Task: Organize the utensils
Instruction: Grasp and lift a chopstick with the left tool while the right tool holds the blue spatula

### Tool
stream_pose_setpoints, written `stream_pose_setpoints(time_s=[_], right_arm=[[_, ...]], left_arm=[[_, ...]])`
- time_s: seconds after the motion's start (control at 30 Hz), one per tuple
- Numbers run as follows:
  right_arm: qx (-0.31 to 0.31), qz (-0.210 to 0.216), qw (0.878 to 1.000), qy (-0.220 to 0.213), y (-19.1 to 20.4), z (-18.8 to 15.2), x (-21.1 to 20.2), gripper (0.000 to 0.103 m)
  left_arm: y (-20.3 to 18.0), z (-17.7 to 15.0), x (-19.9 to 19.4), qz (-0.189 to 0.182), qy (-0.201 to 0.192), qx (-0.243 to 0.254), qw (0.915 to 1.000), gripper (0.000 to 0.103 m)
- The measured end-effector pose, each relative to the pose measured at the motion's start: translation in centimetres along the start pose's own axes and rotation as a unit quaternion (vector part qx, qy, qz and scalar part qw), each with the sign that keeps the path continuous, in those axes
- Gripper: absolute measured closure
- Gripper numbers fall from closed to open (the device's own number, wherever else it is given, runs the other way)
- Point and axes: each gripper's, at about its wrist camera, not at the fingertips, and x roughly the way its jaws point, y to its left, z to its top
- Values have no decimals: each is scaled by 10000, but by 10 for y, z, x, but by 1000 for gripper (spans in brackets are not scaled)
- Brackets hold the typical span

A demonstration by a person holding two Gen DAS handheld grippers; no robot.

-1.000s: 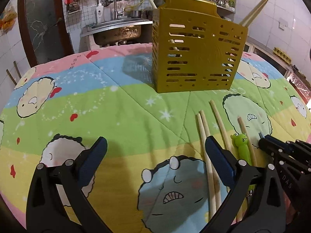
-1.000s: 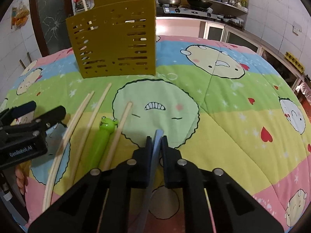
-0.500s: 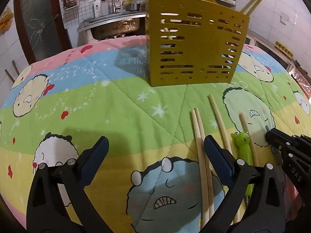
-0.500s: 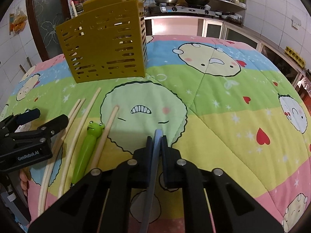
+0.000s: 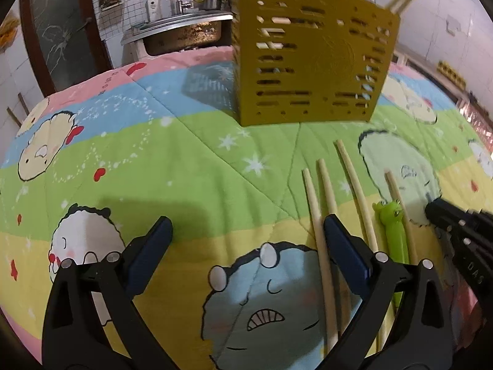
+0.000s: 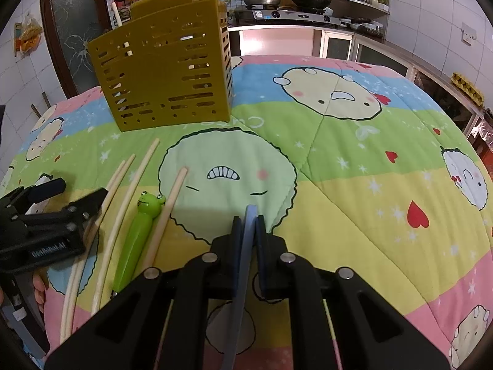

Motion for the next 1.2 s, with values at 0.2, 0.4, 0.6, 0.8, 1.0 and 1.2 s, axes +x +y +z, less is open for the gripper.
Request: stream_pose_setpoints(time_s=[0.2,0.4,0.6,0.8,1.0,1.2], right_arm=[[-56,-69,9998,193,3,7,4,93],[64,-71,9991,420,3,18,9,93],[269,-69,9994,227,2,15,8,95],[330,-27,9994,-37,3,13,0,96],[307,34,9993,-222,7,13,-10,96],[369,121,9981,-475,4,16,-25,96]], left_arm=[[-5,7,1,-152,52,-23,9999,21],[-18,16,0,-292,127,38,9995,52],[-19,19,1,-335,98,-37,9994,73],[-15,18,-3,-455,-34,-108,9989,97],[-18,15,-9,-465,-154,-35,9988,97],[-20,17,-31,-472,-527,9,9975,97]])
